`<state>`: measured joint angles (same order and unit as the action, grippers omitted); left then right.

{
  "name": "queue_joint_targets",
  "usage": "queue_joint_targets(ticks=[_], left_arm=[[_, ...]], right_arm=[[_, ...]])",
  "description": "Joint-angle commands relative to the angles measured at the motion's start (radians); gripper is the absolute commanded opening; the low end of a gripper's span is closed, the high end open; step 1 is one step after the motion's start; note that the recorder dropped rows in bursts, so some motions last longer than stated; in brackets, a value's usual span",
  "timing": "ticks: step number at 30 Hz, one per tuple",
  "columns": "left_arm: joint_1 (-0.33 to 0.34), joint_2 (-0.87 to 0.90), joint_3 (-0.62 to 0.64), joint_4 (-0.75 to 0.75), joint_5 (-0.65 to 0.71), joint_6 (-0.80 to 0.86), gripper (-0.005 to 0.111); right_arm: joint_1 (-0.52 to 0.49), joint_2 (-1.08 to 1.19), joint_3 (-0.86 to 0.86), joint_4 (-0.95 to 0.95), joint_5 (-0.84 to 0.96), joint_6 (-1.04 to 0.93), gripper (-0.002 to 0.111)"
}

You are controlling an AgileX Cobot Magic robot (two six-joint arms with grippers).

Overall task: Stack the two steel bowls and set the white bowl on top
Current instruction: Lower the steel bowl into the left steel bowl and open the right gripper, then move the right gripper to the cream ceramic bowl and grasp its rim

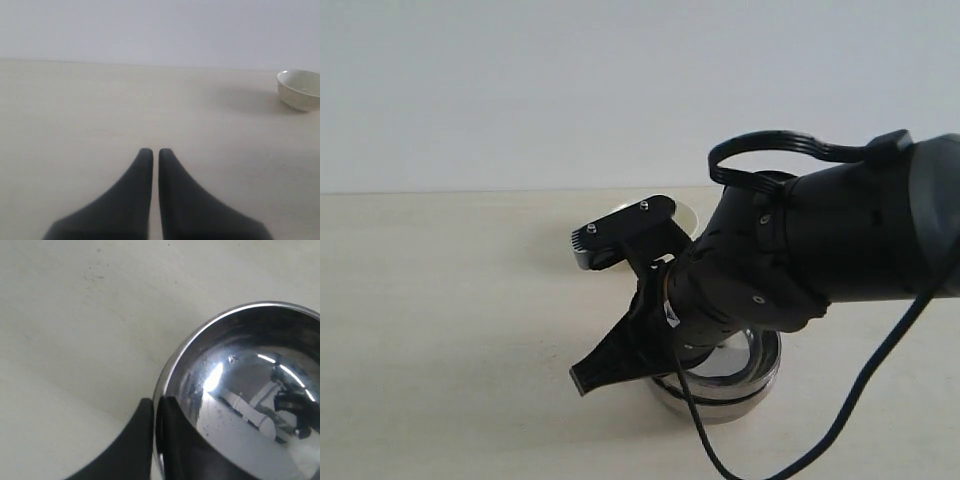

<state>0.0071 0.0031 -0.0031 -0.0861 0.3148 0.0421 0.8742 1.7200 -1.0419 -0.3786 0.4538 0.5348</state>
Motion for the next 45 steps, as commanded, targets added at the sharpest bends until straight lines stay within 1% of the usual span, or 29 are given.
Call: queue_joint_targets(ticks=[1, 5, 9, 21, 27, 30, 32, 35, 36, 37, 40, 42, 45], left_arm=[[-0.005, -0.003, 0.003, 0.000, -0.008, -0.005, 0.004], [-0.005, -0.003, 0.003, 0.000, -0.008, -0.005, 0.004], [-0.005, -0.003, 0.003, 0.000, -0.008, -0.005, 0.004], [-0.005, -0.003, 0.003, 0.000, -0.008, -0.005, 0.004], [-0.005, -0.003, 0.003, 0.000, -0.008, -0.005, 0.004], [-0.005, -0.003, 0.003, 0.000, -0.008, -0.005, 0.004], [-0.005, -0.003, 0.003, 0.000, -0.008, -0.005, 0.004], [-0.005, -0.003, 0.003, 0.000, -0.008, -0.005, 0.004], [-0.005, -0.003, 0.003, 0.000, -0.008, -0.005, 0.004], [-0.005, -0.003, 0.003, 0.000, -0.008, -0.005, 0.004], [-0.005, -0.003, 0.003, 0.000, -0.008, -0.005, 0.004], [-0.005, -0.003, 0.003, 0.000, -0.008, -0.005, 0.004], [-0.005, -0.003, 0.003, 0.000, -0.008, -0.005, 0.004]], right_arm=[[-0.006, -0.012, 0.002, -0.003, -0.041, 0.004, 0.000], [-0.006, -0.014, -0.007, -0.073, -0.095, 0.014, 0.000], [-0.006, -0.010, -0.007, -0.112, -0.106, 0.035, 0.000], [-0.007, 0.068, -0.005, -0.138, -0.117, 0.042, 0.000], [-0.007, 0.013, -0.007, -0.143, -0.135, 0.046, 0.000], [-0.007, -0.043, -0.007, -0.182, -0.110, 0.046, 0.000], [-0.007, -0.078, -0.007, -0.263, -0.036, 0.104, 0.000], [-0.025, -0.071, -0.005, -0.483, 0.168, 0.377, 0.000], [-0.053, -0.058, -0.003, -0.481, 0.191, 0.393, 0.000], [-0.069, -0.052, 0.002, -0.476, 0.182, 0.397, 0.000], [-0.138, -0.028, 0.045, -0.476, 0.079, 0.434, 0.000], [-0.158, -0.019, 0.066, -0.474, 0.039, 0.438, 0.000], [-0.158, -0.013, 0.077, -0.483, 0.022, 0.438, 0.000]])
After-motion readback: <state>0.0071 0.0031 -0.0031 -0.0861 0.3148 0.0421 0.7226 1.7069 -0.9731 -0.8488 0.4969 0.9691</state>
